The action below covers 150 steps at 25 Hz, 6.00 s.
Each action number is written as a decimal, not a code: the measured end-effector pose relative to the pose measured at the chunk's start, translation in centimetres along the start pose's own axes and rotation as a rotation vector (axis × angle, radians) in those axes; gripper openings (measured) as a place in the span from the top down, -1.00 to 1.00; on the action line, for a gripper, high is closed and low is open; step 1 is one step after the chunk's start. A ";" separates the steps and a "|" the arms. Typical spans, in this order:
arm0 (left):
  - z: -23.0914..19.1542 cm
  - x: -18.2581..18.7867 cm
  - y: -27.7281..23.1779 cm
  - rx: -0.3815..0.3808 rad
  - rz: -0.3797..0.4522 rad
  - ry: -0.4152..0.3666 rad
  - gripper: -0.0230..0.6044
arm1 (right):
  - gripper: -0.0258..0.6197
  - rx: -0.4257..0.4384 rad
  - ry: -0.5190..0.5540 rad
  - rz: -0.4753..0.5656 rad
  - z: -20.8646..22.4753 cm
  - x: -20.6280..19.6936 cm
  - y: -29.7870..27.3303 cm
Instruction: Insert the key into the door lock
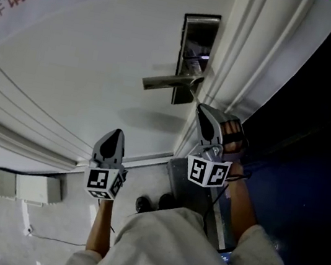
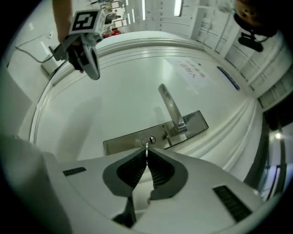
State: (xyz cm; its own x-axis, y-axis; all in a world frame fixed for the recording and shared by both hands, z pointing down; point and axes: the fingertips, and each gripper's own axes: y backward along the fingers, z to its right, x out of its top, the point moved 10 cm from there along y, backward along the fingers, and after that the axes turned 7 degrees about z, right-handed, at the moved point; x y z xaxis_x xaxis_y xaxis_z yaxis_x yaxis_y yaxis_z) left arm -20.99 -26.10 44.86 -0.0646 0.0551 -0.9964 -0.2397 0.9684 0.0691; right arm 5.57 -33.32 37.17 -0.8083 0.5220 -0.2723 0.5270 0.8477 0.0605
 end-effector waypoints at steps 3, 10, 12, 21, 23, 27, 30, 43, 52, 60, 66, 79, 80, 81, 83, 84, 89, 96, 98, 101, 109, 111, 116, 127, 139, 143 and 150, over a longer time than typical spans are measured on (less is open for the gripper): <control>-0.2 0.1 0.1 -0.005 0.011 -0.003 0.87 | 0.83 0.000 0.109 -0.010 -0.2 0.2 -0.4; -0.5 0.3 0.2 -0.018 0.019 -0.009 0.87 | 0.83 -0.003 0.136 -0.011 0.3 0.6 -0.9; -0.5 0.4 0.2 -0.019 0.020 -0.006 0.87 | 0.83 -0.001 0.139 -0.011 0.3 0.7 -1.0; -1.0 0.4 1.1 -0.005 -0.003 0.006 0.87 | 0.83 -0.010 0.125 -0.034 0.4 0.7 -1.5; -1.1 0.4 1.3 -0.001 -0.012 0.008 0.87 | 0.83 -0.012 0.120 -0.039 0.5 0.7 -1.6; -1.3 0.5 1.3 -0.007 0.023 -0.004 0.87 | 0.83 0.010 0.135 -0.034 0.5 0.7 -1.9; -1.3 0.6 1.2 -0.008 0.025 -0.005 0.87 | 0.83 0.016 0.135 -0.048 0.6 0.7 -2.3; -1.3 0.1 0.8 -0.025 -0.001 0.025 0.87 | 0.83 0.057 0.127 -0.112 1.4 1.3 -3.0; -1.1 0.0 0.3 -0.044 0.006 0.021 0.87 | 0.81 0.055 0.209 -0.166 0.1 1.7 -3.5; -1.4 -0.2 0.2 -0.044 0.017 0.028 0.87 | 0.83 0.055 0.233 -0.219 0.6 2.7 -5.2; -2.1 -0.4 0.6 -0.025 -0.001 0.043 0.87 | 0.83 0.042 0.232 -0.211 0.4 2.4 -6.2; -1.9 -0.6 0.2 -0.043 0.007 0.042 0.87 | 0.83 0.031 0.215 -0.198 0.3 2.2 -6.8; -1.9 -0.5 0.3 -0.044 0.007 0.039 0.87 | 0.83 0.034 0.210 -0.195 0.3 2.2 -6.8; -1.9 -0.5 0.4 -0.044 0.006 0.038 0.87 | 0.83 0.045 0.201 -0.192 0.2 2.2 -6.9; -1.9 -0.5 0.6 -0.041 -0.003 0.039 0.87 | 0.55 0.079 0.166 -0.182 0.0 2.2 -6.9; -1.9 -0.5 0.7 -0.039 -0.008 0.041 0.87 | 0.37 0.084 0.144 -0.171 -0.1 2.2 -6.7; -1.6 -0.1 1.0 -0.038 -0.003 0.033 0.87 | 0.34 0.022 0.075 -0.124 0.3 2.4 -5.1; -0.7 0.4 1.0 -0.046 0.004 0.013 0.87 | 0.35 0.000 -0.138 -0.121 0.7 2.1 -2.0; -0.7 0.5 1.0 -0.044 0.002 0.007 0.87 | 0.40 -0.007 -0.385 -0.107 1.1 1.8 -0.7; -0.8 0.5 1.2 -0.034 -0.009 0.007 0.87 | 0.52 -0.013 -0.848 -0.074 0.8 0.7 0.9; -0.6 0.9 1.9 -0.004 -0.003 0.005 0.87 | 0.74 -0.048 -1.236 -0.070 -2.4 -0.6 4.2; -0.7 0.7 2.2 0.007 -0.017 0.006 0.87 | 0.78 -0.055 -1.280 -0.068 -3.0 -0.8 4.7; -0.9 0.8 3.2 0.037 -0.025 0.000 0.87 | 0.85 -0.047 -1.292 -0.068 -4.5 -1.5 6.0; -1.7 0.1 4.8 0.095 -0.042 0.020 0.87 | 0.86 -0.011 -1.217 -0.044 -4.9 -0.8 5.4; -2.1 -0.1 5.0 0.101 -0.021 0.014 0.87 | 0.86 -0.005 -1.207 -0.036 -4.7 -0.6 4.8; -2.1 0.1 4.9 0.097 -0.020 0.014 0.87 | 0.86 -0.003 -1.208 -0.033 -4.7 -0.5 4.7; -1.9 -0.1 4.6 0.097 -0.043 0.021 0.87 | 0.86 0.003 -1.217 -0.035 -4.9 -0.6 4.4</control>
State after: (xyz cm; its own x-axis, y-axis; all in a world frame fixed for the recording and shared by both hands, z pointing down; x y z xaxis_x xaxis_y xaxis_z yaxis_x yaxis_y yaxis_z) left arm -23.97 -22.10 45.42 -0.0764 0.0088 -0.9970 -0.1483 0.9887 0.0201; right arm 7.09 -29.47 42.32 -0.0483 0.0676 -0.9965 0.5118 0.8585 0.0335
